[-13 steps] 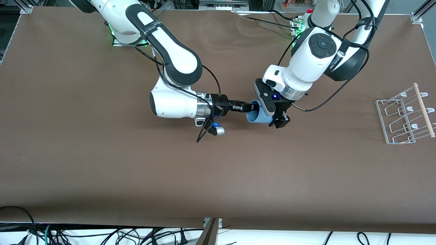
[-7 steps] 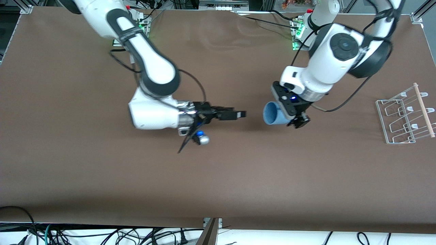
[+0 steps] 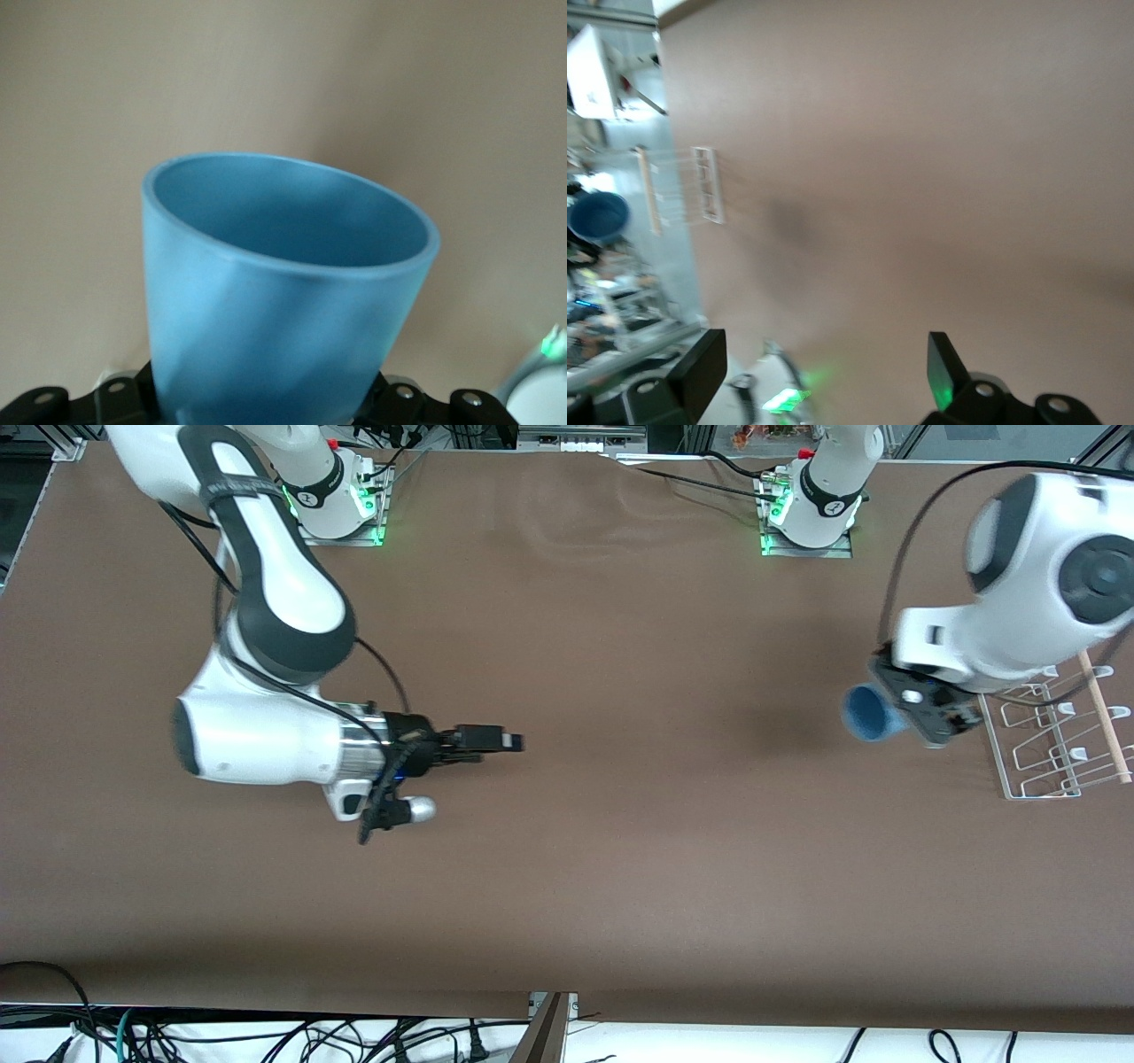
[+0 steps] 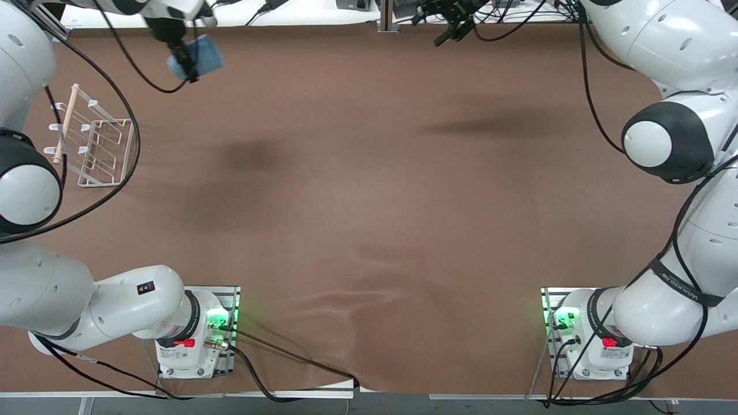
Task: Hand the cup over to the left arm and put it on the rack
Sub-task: 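Carry the cup with the left gripper while the right gripper withdraws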
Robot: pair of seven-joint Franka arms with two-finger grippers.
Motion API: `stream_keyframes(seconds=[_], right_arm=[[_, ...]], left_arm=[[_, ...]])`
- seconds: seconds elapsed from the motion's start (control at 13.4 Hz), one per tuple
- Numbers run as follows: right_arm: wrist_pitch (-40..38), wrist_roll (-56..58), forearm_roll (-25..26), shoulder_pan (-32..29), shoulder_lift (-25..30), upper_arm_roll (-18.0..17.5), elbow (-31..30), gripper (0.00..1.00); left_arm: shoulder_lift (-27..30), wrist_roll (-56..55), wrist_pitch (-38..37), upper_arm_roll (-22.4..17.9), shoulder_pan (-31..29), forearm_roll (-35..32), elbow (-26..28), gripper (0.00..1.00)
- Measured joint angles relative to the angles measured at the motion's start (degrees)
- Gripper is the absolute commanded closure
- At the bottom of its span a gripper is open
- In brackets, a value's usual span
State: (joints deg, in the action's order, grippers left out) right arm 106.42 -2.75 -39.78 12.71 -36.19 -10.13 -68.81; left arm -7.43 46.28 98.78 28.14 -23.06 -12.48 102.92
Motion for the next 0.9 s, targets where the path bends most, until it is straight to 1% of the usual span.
stream_keyframes(seconds=[0.07,0.15,0.37,0.45,0.75,0.9], right_arm=[[-1.05,2.13,2.98,-0.26,0.8,1.09,-0.11,0.0],[-1.6,3.79,7.0,-0.83,1.69,1.58,-0.67,0.0],[-2.29,5.38,20.59,-2.69,6.19,1.77,-3.53,0.0],[-3.46,5.38,23.43,-3.43,8.38,1.9,-4.62,0.0],[-10.42,5.4,30.38,-9.49,16.68,2.48,-7.61,0.0],[-11.8,5.68,31.94,-13.39,20.91,2.66,-9.09,0.0]], left_arm=[[-0.23,0.05,-1.91,-0.06,-2.01,-3.92,0.02,1.0],[-0.73,0.05,-3.51,-0.12,-3.96,-8.34,0.05,1.0],[-2.89,0.03,-5.88,-0.26,-8.7,-20.07,-0.21,1.0],[-3.67,0.03,-7.64,-0.28,-9.88,-23.82,-0.65,1.0],[-7.58,0.04,-15.84,-0.03,-10.6,-38.39,-1.42,1.0],[-10.65,0.01,-18.28,-0.05,-10.87,-42.46,-0.7,1.0]])
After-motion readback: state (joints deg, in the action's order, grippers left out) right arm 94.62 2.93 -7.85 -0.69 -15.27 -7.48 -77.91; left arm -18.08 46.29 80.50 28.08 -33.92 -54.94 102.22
